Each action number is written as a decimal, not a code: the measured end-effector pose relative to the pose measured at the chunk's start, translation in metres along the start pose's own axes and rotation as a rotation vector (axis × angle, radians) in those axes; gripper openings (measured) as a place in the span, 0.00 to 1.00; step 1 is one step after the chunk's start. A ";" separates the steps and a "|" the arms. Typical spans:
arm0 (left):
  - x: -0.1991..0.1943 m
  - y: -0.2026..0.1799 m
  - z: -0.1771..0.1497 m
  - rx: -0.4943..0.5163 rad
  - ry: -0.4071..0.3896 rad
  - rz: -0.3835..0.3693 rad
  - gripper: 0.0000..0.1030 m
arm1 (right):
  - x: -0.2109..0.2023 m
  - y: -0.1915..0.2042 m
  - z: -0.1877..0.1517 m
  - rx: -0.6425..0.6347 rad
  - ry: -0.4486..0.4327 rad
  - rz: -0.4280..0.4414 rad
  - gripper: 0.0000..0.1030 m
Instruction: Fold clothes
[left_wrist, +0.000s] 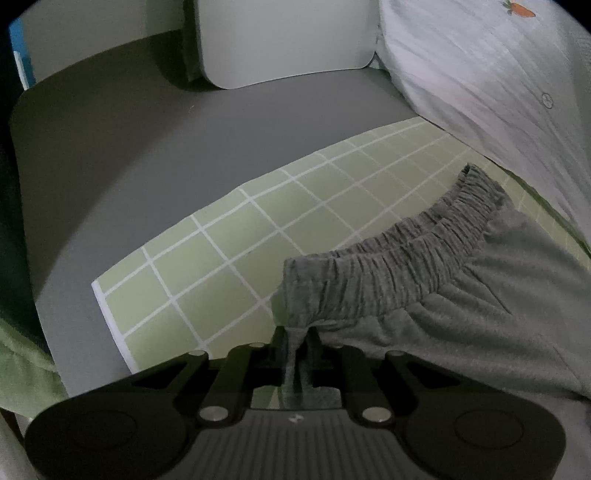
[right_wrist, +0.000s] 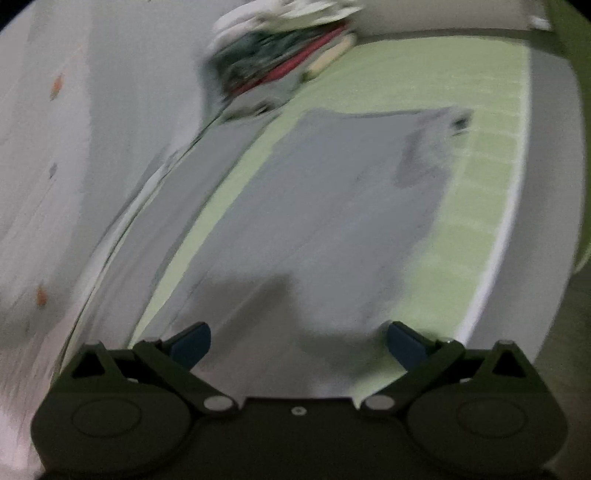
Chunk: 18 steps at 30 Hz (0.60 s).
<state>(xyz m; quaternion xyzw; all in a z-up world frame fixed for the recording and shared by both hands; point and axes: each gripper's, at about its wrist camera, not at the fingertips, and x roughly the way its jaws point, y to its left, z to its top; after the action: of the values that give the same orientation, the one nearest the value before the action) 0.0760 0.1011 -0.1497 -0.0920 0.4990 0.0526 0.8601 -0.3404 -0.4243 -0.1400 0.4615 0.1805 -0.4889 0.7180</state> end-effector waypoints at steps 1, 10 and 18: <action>0.000 0.000 -0.001 -0.004 0.001 0.004 0.13 | 0.002 -0.007 0.007 0.016 -0.015 -0.018 1.00; -0.003 -0.010 -0.006 -0.016 0.012 0.056 0.14 | 0.043 -0.048 0.076 0.069 -0.110 -0.091 1.00; 0.001 -0.018 -0.006 -0.027 0.027 0.102 0.14 | 0.077 -0.060 0.128 0.063 -0.151 -0.163 1.00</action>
<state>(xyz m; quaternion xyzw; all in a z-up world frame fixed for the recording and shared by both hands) 0.0748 0.0826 -0.1519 -0.0789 0.5139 0.1018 0.8481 -0.3817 -0.5788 -0.1584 0.4296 0.1475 -0.5843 0.6725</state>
